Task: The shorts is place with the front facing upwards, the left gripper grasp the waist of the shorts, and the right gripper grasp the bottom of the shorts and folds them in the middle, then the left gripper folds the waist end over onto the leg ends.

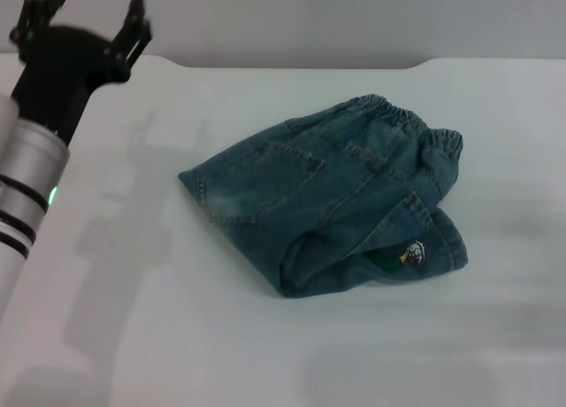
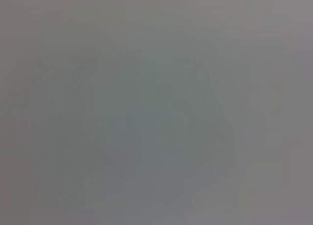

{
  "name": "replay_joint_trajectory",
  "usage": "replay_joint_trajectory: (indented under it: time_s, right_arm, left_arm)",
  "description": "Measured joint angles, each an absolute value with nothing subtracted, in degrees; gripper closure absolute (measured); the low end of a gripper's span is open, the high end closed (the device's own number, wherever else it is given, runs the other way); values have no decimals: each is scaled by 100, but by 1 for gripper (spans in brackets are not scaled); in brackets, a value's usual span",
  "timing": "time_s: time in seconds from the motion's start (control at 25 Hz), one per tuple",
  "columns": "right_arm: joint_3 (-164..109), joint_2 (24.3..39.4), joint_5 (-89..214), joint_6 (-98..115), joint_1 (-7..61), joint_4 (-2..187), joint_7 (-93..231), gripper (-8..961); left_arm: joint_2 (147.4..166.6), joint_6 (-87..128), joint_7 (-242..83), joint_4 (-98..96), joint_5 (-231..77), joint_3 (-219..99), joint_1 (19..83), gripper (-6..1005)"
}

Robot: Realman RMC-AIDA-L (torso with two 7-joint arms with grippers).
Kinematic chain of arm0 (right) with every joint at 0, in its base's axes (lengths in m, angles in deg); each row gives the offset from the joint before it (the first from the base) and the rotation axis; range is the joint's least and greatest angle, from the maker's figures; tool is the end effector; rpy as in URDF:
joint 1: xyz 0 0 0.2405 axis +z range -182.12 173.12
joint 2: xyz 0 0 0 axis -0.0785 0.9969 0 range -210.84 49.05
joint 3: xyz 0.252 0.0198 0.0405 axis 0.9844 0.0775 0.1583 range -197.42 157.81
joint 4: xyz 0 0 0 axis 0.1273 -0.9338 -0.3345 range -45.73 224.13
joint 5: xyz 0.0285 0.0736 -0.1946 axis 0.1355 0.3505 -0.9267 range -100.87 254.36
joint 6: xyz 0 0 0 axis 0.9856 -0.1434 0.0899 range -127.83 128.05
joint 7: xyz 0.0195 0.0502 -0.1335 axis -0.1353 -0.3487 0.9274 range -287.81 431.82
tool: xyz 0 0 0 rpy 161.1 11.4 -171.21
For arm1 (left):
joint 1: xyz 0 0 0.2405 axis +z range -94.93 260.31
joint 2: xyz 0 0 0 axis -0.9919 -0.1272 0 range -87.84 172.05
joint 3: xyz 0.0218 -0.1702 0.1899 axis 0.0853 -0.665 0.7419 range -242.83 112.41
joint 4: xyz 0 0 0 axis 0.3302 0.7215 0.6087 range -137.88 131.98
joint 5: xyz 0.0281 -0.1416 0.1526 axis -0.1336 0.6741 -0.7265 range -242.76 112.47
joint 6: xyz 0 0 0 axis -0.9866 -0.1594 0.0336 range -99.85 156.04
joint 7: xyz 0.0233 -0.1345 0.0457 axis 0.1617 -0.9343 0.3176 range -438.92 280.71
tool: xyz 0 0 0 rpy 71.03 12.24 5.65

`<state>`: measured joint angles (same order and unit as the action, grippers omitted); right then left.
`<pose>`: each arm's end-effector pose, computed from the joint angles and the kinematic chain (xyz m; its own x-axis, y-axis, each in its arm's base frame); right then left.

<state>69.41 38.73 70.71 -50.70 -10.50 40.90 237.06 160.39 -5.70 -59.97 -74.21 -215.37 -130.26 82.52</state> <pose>0.3462 0.2635 0.0422 0.7587 0.0557 -0.6490 -0.6467 -0.0551 -0.7608 -0.2099 0.3207 0.0077 0.7617 -0.1631 0.6270 0.6018 -0.1805 -0.7780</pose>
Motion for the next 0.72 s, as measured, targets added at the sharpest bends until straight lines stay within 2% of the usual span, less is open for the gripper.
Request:
replay_joint_trajectory:
  time_s: [0.24,0.48,0.64,0.72]
  right_arm:
    - [6930,3862,7577,-5124,-969,4475,23653,878]
    - [6948,3869,7588,-5144,-966,4648,23690,672]
    - [6966,3877,7592,-5200,-862,4809,23702,435]
    - [6961,3875,7593,-5215,-842,4838,23702,399]
  left_arm:
    - [16041,-1071,-6375,-5808,-21232,-13143,7519,149]
    - [16033,-1359,-6953,-4622,-21101,-13193,6905,150]
    - [16048,-1719,-7021,-4370,-21098,-13157,6848,150]
    - [16047,-1734,-7093,-4361,-21108,-13151,6866,150]
